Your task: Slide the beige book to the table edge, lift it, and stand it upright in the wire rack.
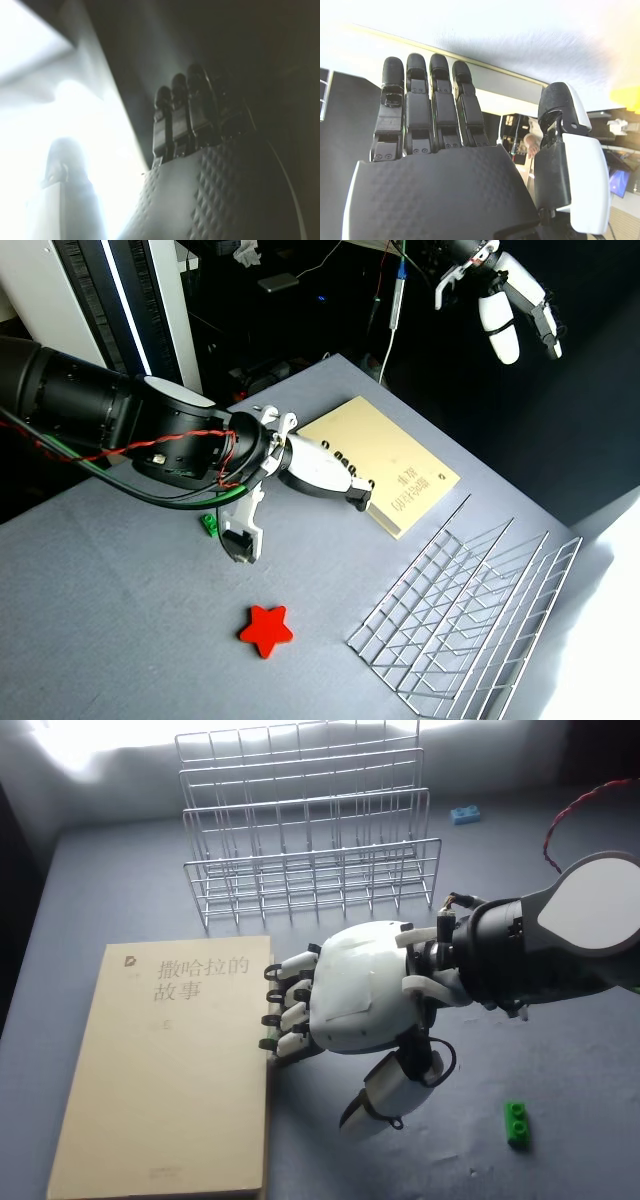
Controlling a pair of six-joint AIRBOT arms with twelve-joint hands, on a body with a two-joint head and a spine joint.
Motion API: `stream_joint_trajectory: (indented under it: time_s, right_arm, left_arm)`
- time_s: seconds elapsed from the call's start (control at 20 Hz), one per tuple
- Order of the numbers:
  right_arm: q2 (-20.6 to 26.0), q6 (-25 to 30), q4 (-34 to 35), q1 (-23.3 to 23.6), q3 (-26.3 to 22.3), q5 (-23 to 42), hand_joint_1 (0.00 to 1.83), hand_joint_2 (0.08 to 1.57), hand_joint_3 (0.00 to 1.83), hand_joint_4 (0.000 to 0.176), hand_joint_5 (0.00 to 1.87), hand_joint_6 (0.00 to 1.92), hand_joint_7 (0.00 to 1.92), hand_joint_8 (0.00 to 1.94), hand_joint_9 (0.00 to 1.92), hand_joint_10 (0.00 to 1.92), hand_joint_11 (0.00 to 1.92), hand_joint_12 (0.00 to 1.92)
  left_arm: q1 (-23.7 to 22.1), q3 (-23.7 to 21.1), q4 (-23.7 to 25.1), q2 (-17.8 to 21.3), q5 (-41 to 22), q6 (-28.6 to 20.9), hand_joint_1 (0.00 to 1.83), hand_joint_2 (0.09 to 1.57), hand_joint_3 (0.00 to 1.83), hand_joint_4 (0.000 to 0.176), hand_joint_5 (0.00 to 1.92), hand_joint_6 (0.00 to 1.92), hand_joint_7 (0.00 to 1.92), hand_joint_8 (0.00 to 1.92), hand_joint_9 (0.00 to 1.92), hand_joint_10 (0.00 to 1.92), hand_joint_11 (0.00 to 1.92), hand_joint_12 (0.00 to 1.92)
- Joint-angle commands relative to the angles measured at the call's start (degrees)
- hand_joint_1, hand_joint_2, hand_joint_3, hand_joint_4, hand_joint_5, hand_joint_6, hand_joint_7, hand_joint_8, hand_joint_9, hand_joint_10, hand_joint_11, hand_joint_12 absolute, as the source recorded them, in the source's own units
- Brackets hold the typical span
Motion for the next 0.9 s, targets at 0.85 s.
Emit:
stream_joint_trajectory:
  time_s: [0.85]
  right_arm:
    - [-5.9,0.0,1.6,1.9,2.0,-4.7,0.21,1.14,0.0,0.0,0.31,0.01,0.32,0.0,0.28,0.0,0.0,0.71]
  left_arm:
    - [8.3,3.7,14.5,-5.7,-6.1,-28.7,0.59,1.02,0.0,0.0,0.3,0.0,0.32,0.0,0.32,0.0,0.0,0.81]
